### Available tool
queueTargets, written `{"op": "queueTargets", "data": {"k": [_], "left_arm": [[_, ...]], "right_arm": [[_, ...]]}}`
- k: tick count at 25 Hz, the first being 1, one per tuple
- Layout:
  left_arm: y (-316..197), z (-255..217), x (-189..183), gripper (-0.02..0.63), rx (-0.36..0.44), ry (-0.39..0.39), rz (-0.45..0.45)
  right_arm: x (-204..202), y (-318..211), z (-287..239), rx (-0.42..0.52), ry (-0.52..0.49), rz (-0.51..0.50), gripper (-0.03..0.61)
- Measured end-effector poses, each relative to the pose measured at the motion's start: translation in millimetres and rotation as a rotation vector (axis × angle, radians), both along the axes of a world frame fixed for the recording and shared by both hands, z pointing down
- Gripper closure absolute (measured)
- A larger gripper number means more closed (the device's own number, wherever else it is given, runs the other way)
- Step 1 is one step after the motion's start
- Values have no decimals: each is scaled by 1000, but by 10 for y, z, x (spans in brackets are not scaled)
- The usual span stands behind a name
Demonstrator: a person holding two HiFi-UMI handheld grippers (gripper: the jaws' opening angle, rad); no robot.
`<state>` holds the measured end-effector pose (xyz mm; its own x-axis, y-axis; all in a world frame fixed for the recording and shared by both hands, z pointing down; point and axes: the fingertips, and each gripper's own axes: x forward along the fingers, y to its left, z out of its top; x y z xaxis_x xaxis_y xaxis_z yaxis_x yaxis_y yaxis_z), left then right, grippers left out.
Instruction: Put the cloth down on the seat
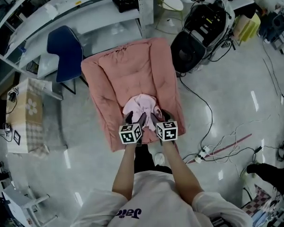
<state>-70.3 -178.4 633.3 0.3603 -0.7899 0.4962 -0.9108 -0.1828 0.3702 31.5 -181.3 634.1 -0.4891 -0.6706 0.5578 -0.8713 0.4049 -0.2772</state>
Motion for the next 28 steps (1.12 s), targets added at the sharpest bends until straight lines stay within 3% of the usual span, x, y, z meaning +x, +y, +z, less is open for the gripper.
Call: {"op": "queueTargets", "data": {"k": [11,23,28], "left_arm": [[259,-1355,64,333,269,-27,-39],[557,-2634,68,503,522,-14,-94],[651,-2895,71,560,583,-76,-89]], "right_arm": [[147,171,-1288,287,-25,-3,371],[114,410,-2500,508,-32,-69,495],[72,503,-2821,585,-41,-73,529]]}}
